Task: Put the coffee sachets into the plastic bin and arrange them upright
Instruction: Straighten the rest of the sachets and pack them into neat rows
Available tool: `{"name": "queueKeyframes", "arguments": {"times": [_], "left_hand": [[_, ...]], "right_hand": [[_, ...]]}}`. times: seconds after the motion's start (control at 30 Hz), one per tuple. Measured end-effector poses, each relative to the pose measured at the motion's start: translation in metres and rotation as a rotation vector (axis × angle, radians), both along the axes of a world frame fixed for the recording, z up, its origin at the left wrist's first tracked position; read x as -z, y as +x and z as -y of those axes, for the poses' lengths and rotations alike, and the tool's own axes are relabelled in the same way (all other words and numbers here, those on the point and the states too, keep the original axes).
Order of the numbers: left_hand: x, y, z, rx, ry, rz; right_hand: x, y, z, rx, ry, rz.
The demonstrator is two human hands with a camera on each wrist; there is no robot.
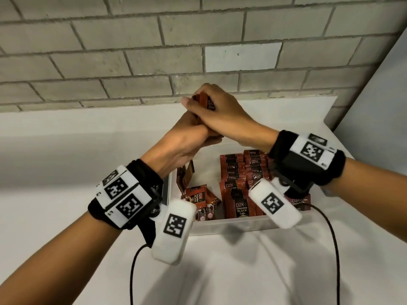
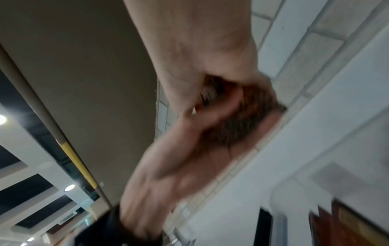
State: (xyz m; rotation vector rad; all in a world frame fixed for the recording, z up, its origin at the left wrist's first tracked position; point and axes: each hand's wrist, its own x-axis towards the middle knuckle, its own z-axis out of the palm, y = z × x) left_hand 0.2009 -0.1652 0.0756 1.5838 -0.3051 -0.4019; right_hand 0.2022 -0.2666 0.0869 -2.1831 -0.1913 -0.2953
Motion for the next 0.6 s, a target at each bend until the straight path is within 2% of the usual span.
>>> {"name": "queueKeyframes", "arguments": {"times": [0.07, 0.13, 0.2, 0.27, 0.4, 0.47, 0.57, 0.6], "left_hand": [[0.002, 0.004, -0.009, 0.059, 0.039, -0.063], [0.006, 0.007, -0.016, 0.175, 0.126, -0.140], [0.011, 0.009, -0.017, 0.292, 0.218, -0.181], [0.013, 0.015, -0.014, 0.350, 0.274, -0.205], [0.008, 0.020, -0.010, 0.447, 0.405, -0.249], [0.005, 0.023, -0.010, 0.612, 0.674, -0.159], [0.008, 0.033, -0.010, 0.830, 1.353, 0.221], [0.013, 0.037, -0.008, 0.900, 1.501, 0.298]], "right_hand": [[-0.008, -0.002, 0.014, -0.224, -0.095, -0.249], [-0.013, -0.004, 0.034, -0.407, -0.111, -0.501], [-0.012, -0.004, 0.051, -0.470, -0.038, -0.638], [-0.007, -0.003, 0.056, -0.450, -0.026, -0.654], [0.005, -0.002, 0.054, -0.381, -0.125, -0.622], [0.012, -0.002, 0.057, -0.351, -0.188, -0.653], [0.019, -0.003, 0.069, -0.294, -0.144, -0.696], [0.020, -0.004, 0.073, -0.279, -0.129, -0.699]]}}
